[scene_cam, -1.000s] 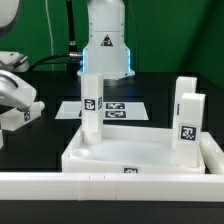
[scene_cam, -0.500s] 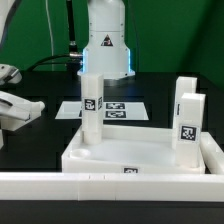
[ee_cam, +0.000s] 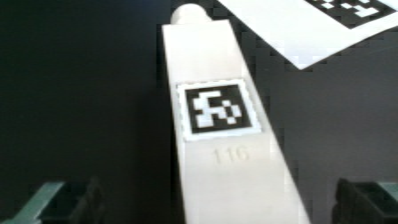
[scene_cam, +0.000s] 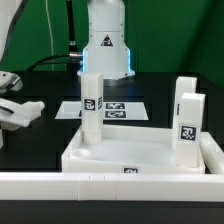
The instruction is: Assemble desk
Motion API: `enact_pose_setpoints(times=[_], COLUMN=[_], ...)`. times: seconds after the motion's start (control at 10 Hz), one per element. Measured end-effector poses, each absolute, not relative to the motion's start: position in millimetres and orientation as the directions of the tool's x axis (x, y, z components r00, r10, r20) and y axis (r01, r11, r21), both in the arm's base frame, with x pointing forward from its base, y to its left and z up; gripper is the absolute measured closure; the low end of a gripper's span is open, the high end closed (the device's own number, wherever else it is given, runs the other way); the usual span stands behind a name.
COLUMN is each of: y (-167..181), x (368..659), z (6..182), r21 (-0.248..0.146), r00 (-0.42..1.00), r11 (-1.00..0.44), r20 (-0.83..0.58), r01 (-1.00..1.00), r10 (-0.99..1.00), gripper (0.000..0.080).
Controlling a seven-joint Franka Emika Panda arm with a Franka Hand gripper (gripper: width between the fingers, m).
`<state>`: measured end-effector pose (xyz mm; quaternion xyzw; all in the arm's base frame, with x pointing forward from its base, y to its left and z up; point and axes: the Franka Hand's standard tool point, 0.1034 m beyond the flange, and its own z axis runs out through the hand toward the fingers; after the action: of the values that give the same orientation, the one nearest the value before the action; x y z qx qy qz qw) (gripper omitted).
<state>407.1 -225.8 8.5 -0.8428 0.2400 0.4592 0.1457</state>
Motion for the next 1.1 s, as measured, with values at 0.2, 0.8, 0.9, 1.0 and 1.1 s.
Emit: enact_pose_setpoints(times=[0.2,0.8,0.9,1.0,1.1], y=[-225.8,-224.3,-223.2,-220.1,-216.8], x=[406.8,410.7,415.6,422.8,428.0], z=[7.0,10.7,20.8,36.7,51.0], r21=[-0.023,-0.026,-0.022,-0.025,-0.038], r00=[0.465,0.474,0.485,0.498,0.505], r11=[-0.843,-0.847,-0.86,-0.872,-0.871], r20=[-0.842,-0.838,-0.834,-0.829,-0.827], r01=[-0.537,-0.532,-0.509,-0.489,-0.49], r10=[-0.273,-0.272,-0.266,-0.256,-0.248], gripper=[0.0153,0.0511,0.0511,0.0511,0.0511])
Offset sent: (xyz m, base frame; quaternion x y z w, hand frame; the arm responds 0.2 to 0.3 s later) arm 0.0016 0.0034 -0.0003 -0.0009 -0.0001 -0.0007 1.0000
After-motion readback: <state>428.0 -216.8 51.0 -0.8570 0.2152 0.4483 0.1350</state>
